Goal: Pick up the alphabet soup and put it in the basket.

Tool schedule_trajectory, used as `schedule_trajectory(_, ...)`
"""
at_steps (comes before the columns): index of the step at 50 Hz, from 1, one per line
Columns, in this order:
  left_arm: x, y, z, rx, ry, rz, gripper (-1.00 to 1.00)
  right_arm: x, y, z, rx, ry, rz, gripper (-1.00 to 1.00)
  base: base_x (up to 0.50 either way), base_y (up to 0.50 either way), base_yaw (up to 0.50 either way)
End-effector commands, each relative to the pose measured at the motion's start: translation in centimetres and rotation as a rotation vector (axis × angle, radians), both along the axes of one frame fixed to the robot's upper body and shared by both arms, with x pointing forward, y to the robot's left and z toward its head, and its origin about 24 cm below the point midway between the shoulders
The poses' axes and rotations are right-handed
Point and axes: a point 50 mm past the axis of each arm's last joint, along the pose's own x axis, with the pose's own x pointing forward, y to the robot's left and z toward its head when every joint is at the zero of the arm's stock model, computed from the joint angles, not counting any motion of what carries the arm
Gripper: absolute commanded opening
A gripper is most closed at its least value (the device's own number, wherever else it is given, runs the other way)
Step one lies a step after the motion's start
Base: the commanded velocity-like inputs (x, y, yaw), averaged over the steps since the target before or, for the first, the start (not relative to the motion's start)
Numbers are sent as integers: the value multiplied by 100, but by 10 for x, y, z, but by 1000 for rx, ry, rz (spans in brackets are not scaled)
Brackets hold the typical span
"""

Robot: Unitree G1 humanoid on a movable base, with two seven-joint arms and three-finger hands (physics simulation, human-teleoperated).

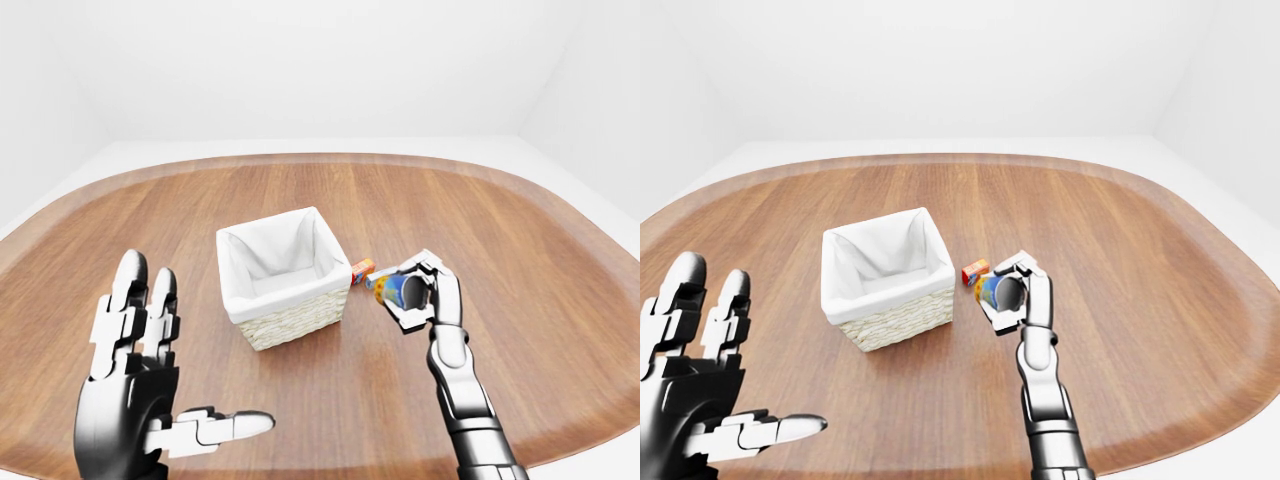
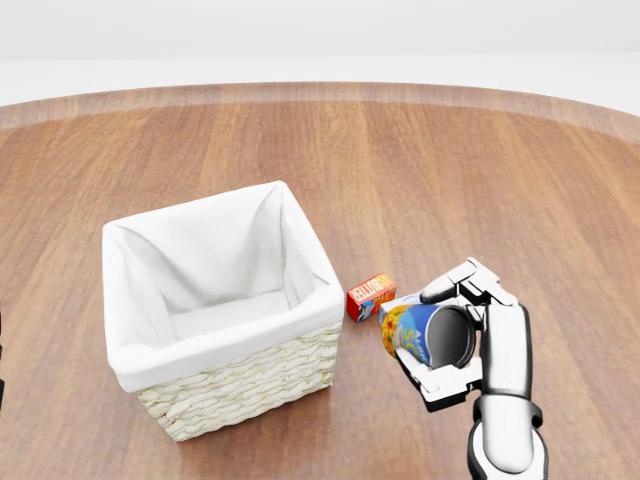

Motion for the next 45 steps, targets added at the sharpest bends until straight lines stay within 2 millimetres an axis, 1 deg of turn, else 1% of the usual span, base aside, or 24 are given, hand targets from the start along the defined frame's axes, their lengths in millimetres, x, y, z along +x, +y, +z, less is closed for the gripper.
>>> schedule_trajectory(1, -4, 1, 3, -5, -7, -3, 100, -13, 3, 33, -11, -127, -2, -100, 0, 0, 0)
schedule_trajectory(4, -4, 1, 2, -5, -6, -5, 100, -14, 4, 37, -11, -135, -2, -100, 0, 0, 0)
schedule_trajectory(10, -3, 1, 2, -6, -5, -8, 100, -6, 5, 40, -7, -136, -7, -100, 0, 0, 0)
schedule_trajectory(12, -3, 0, 1, -5, -3, -10, 100, 2, 3, 43, 3, -135, -14, -100, 0, 0, 0)
schedule_trajectory(17, -3, 0, 1, -5, -3, -12, 100, 11, 4, 48, 11, -136, -23, -100, 0, 0, 0)
schedule_trajectory(26, -2, -1, 0, -6, -1, -18, 100, 11, 13, 61, 10, -158, -9, -100, 0, 0, 0)
schedule_trajectory(34, -2, 0, 0, -5, 0, -20, 100, 17, 20, 65, 10, -167, 5, -100, 0, 0, 0)
schedule_trajectory(40, -2, -1, 0, -4, -1, -20, 100, 17, 33, 85, -2, -249, 36, -100, 0, 0, 0)
schedule_trajectory(41, -3, -1, 0, -3, -2, -21, 100, 15, 37, 91, -3, -275, 48, -100, 0, 0, 0)
schedule_trajectory(45, -1, -1, 0, -5, 0, -20, 100, 12, 44, 98, -2, -311, 62, -100, 0, 0, 0)
